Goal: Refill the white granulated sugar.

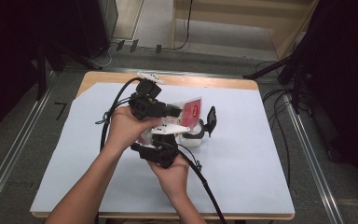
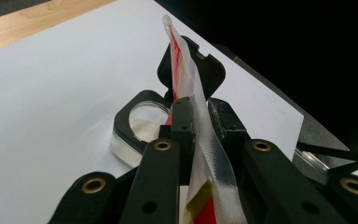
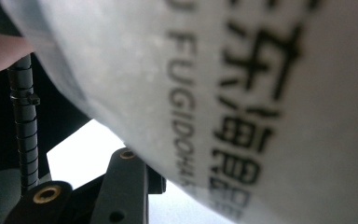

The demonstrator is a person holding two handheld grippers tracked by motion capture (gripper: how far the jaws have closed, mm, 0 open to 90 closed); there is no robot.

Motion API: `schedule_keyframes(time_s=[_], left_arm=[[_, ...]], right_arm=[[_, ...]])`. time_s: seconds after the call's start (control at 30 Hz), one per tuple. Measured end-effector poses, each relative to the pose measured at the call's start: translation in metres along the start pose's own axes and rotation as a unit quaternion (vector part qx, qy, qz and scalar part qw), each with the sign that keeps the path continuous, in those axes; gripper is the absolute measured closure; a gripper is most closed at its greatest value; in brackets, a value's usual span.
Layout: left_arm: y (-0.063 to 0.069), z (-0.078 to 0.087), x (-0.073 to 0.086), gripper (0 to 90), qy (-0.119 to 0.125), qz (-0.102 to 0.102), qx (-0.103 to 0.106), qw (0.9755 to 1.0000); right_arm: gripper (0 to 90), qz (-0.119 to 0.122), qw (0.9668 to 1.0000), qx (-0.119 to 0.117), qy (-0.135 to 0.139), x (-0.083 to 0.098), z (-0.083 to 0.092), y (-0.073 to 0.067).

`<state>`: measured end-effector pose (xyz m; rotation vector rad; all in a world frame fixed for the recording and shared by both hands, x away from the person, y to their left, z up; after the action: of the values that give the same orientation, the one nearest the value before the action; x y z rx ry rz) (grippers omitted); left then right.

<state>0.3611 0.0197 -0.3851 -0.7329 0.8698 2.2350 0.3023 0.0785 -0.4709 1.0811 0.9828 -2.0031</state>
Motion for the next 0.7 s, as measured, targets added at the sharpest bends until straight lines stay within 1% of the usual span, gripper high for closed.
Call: schedule_keyframes(time_s=[0.17,0.4,0.47,0.5,0.7], left_arm=[[-0.0001,0.0001,0.0000,82.4,0.000,0.000,-0.001,1.0000],[0.0000,-0.0010,0.0006,82.4,-0.002,-0.004,-0.004,1.0000],[0.0000,-0.0018,0.0012,82.4,-0.004,-0.003,-0.005,1.0000],[0.0003,-0.0022,0.0011,82.5,-0.002,-0.002,-0.002,1.0000],[0.0004,-0.0022,0.0011,82.5,-0.002,-0.002,-0.002,1.0000]], right_arm=[[62.0,0.007,1.0000,-0.003,-0.001,0.0006,-0.0004,-0.0007],[63.3,0.005,1.0000,0.001,-0.001,0.0009,-0.0004,0.0009],[63.3,0.001,1.0000,0.001,-0.002,0.0016,-0.0006,0.0011],[63.3,0.000,1.0000,0.000,-0.001,0.0017,-0.0008,0.0011],[63.3,0.000,1.0000,0.002,-0.002,0.0020,-0.0006,0.0013]])
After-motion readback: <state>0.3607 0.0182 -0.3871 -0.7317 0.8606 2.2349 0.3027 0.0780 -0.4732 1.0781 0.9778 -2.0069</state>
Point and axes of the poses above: each handheld gripper's, and its own axes: z roughly backward along the jaws, x roughly out of its underside, y roughly to its right, the point moved 10 cm from there along -z, roughly forward along the jaws, and after that the axes turned 5 degrees about z, right-handed, at the moved point
